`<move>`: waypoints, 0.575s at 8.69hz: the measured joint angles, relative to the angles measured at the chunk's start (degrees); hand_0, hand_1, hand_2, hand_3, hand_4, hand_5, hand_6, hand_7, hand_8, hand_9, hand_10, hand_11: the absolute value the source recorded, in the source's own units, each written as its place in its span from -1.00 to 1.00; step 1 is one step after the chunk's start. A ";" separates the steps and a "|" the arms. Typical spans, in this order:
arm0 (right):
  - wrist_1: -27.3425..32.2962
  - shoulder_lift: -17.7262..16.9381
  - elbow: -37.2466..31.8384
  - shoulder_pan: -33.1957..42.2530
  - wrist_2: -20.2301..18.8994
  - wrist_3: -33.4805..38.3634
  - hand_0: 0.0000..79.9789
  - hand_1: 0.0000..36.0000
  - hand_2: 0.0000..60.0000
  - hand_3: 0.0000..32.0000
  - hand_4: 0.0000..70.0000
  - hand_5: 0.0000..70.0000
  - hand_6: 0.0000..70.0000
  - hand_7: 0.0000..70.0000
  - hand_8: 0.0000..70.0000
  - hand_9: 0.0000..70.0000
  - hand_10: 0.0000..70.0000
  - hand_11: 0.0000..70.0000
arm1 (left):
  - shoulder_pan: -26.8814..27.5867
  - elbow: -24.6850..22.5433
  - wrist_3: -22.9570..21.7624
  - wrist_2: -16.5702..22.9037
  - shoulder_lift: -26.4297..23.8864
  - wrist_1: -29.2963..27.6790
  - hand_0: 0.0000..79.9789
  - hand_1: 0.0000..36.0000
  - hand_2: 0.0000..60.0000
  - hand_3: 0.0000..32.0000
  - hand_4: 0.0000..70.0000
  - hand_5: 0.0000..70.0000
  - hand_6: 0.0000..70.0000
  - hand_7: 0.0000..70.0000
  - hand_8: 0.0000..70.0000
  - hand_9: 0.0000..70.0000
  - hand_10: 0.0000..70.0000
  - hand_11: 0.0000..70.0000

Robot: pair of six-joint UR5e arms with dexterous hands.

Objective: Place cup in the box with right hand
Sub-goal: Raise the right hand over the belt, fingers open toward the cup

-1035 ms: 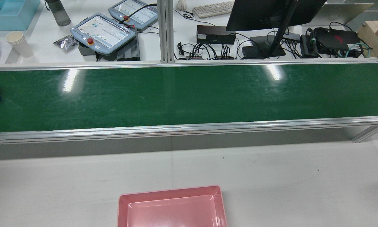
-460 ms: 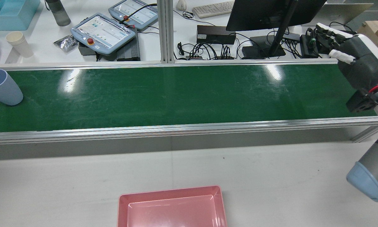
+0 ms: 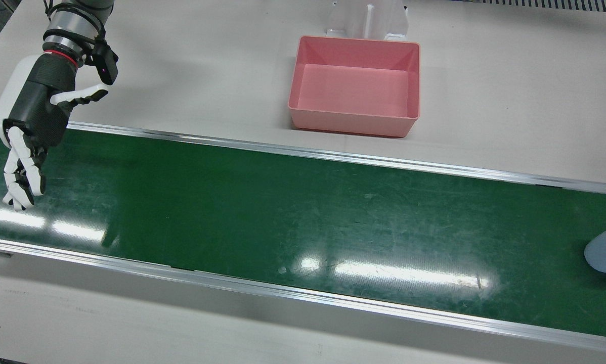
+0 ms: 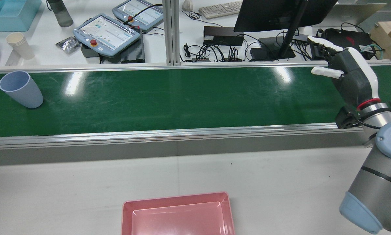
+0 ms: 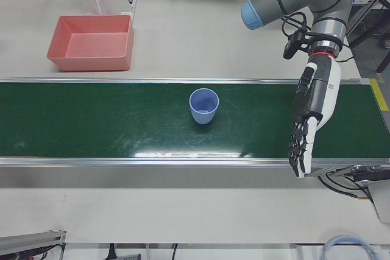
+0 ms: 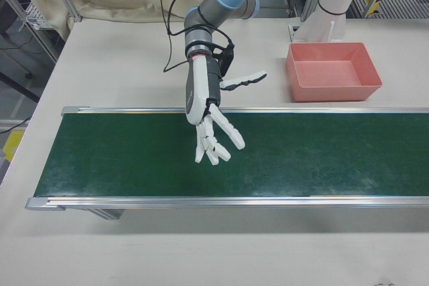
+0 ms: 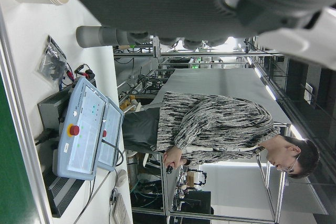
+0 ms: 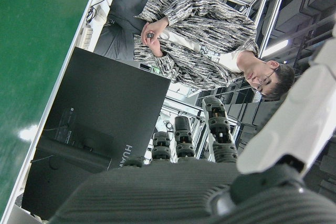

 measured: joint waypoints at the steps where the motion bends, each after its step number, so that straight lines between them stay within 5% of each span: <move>1: -0.18 1.51 -0.89 -0.84 0.70 -1.75 0.01 -0.72 -1.00 -1.00 -0.58 -0.98 -0.81 -0.14 -0.86 -0.61 -1.00 -1.00 | 0.02 0.01 0.00 0.00 0.00 0.01 -1.00 -1.00 -1.00 -1.00 -1.00 -1.00 -1.00 -1.00 -1.00 -1.00 -1.00 -1.00; 5: -0.16 7.01 -6.04 -5.90 6.85 -3.45 -0.03 -0.78 -1.00 -1.00 -0.57 -0.99 -0.82 -0.15 -0.87 -0.63 -1.00 -1.00 | 0.02 0.02 0.00 0.00 0.00 0.01 -1.00 -1.00 -1.00 -1.00 -1.00 -1.00 -1.00 -1.00 -1.00 -1.00 -1.00 -1.00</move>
